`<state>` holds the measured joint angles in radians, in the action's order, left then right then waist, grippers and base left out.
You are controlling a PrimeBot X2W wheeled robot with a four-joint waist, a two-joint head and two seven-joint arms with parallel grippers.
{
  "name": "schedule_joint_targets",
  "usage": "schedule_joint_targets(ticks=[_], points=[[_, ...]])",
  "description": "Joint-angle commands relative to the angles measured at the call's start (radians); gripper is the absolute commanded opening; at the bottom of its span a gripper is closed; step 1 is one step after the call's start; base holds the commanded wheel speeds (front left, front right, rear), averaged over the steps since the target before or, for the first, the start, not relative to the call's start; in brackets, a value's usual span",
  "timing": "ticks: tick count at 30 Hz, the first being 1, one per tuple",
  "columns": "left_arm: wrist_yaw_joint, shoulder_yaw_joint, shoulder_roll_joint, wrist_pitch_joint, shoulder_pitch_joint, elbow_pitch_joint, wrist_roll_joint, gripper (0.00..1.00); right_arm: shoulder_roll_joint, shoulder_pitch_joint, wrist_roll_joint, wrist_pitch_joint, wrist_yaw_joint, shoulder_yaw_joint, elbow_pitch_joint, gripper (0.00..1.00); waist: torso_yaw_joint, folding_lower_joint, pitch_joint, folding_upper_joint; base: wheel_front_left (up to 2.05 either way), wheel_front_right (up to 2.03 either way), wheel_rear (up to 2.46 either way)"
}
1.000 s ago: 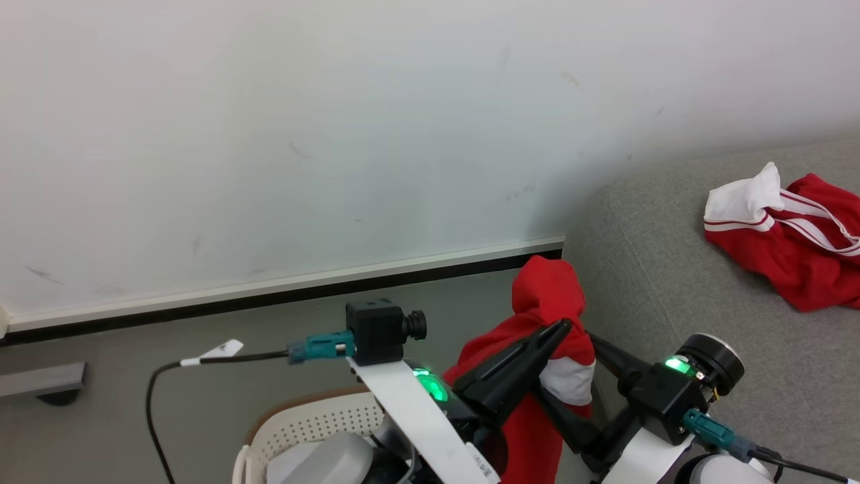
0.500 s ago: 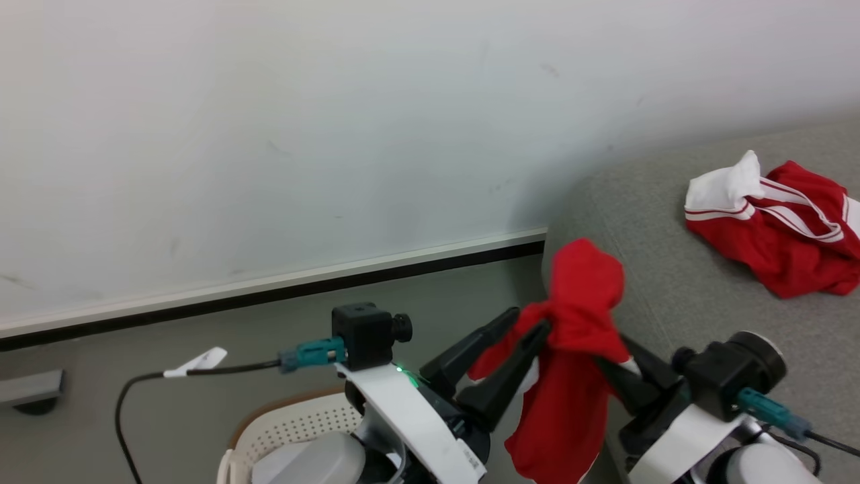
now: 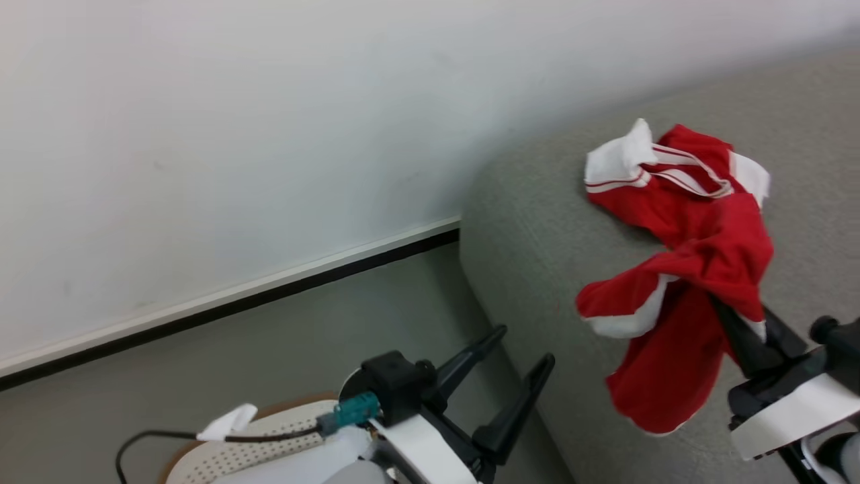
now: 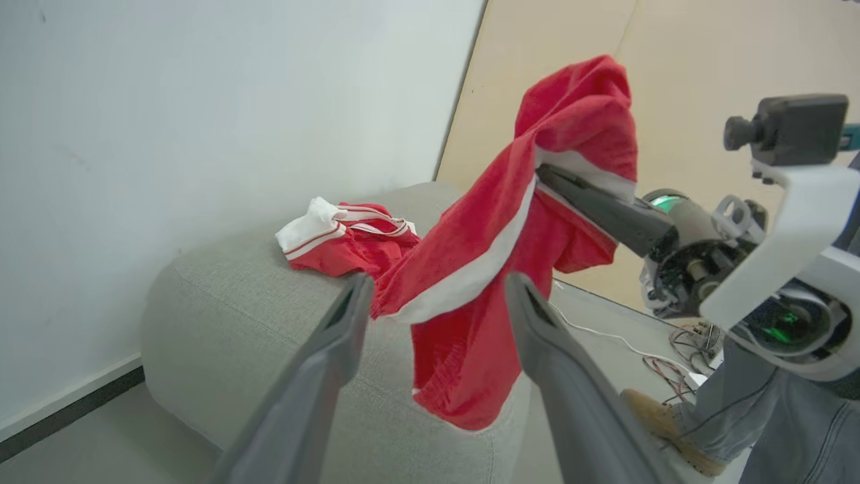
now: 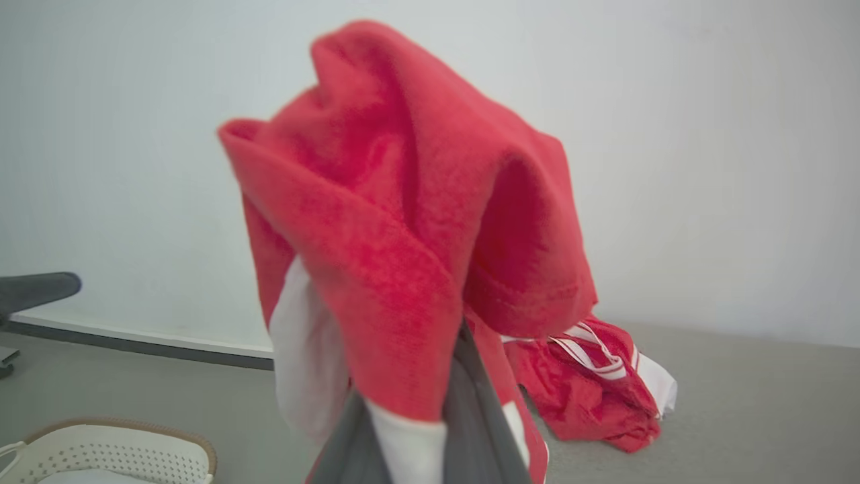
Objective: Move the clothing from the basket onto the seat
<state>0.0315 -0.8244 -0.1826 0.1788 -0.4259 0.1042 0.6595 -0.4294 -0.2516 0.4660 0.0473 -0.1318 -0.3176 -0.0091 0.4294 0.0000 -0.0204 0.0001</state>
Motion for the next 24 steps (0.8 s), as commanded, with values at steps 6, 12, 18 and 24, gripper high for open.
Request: schedule_joint_targets(ticks=[6,12,18,24], points=[[0.009,-0.039,0.028,0.072,0.006,0.081,-0.109,1.0,-0.016,0.065,0.004,-0.012,0.002,0.121,-0.03,0.0,0.1,0.0,-0.004,-0.0001,0.0,0.0,0.0],[0.028,-0.044,0.045,0.083,-0.004,0.111,-0.135,1.0,-0.004,0.09,0.009,-0.017,0.002,0.184,-0.048,0.0,0.107,0.0,-0.026,-0.0001,0.0,0.0,0.0],[0.037,-0.035,0.039,0.086,-0.043,0.127,-0.157,1.0,0.028,0.023,0.037,-0.016,0.002,0.189,-0.014,0.0,0.104,0.0,-0.102,-0.0001,0.0,0.0,0.0],[0.043,-0.03,0.005,0.042,-0.144,0.124,-0.197,1.0,0.047,-0.172,0.084,-0.004,0.002,0.21,0.091,0.0,0.049,0.0,-0.269,-0.0001,0.0,0.0,0.0]])
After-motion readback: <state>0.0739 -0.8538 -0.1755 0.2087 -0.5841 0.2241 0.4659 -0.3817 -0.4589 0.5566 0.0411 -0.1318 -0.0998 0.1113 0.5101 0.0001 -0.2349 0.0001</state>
